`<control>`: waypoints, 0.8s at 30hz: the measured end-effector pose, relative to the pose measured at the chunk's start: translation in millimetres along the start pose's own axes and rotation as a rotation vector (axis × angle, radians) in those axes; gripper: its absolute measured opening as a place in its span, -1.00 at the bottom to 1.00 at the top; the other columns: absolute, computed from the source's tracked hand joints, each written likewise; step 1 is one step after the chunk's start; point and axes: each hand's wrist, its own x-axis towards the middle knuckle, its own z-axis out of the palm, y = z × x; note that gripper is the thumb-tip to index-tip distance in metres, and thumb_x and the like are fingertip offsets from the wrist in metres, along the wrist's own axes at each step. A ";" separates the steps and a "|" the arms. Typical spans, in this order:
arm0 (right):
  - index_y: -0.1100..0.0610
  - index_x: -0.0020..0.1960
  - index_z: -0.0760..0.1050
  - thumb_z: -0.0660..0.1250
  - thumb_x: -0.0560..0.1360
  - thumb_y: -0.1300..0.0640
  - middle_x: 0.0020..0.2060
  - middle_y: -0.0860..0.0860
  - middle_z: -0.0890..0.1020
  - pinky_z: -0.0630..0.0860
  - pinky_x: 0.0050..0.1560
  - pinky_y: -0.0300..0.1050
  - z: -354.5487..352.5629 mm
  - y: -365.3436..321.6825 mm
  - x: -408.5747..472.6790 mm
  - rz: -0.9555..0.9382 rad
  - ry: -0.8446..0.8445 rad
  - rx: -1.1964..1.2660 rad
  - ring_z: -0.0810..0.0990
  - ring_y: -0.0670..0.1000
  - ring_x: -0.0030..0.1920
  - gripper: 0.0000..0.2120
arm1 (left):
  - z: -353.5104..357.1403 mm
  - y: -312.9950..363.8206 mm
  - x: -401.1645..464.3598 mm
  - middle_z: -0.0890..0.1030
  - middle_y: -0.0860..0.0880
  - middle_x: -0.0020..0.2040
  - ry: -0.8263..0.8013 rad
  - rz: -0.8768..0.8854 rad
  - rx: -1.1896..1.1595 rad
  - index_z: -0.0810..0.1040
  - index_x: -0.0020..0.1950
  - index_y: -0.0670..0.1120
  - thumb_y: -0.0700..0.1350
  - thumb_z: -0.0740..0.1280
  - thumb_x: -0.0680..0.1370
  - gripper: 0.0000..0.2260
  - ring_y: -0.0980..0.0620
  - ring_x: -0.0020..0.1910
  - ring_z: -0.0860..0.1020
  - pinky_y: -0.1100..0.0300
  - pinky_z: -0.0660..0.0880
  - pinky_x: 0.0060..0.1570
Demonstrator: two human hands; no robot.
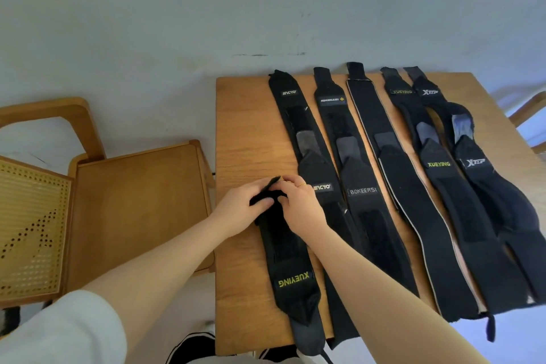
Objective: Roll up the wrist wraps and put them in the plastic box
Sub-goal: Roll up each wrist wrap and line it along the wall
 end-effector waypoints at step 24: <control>-0.02 0.37 0.43 0.30 0.56 0.12 0.42 0.07 0.31 0.49 0.16 -0.09 -1.9 27.5 -28.9 -0.185 0.096 -0.100 0.40 0.05 0.28 -0.61 | 24.6 8.6 -7.7 0.14 -0.07 0.52 0.074 0.054 0.788 0.00 0.56 -0.07 0.19 0.23 0.55 -0.29 -0.06 0.40 0.29 0.09 0.36 0.26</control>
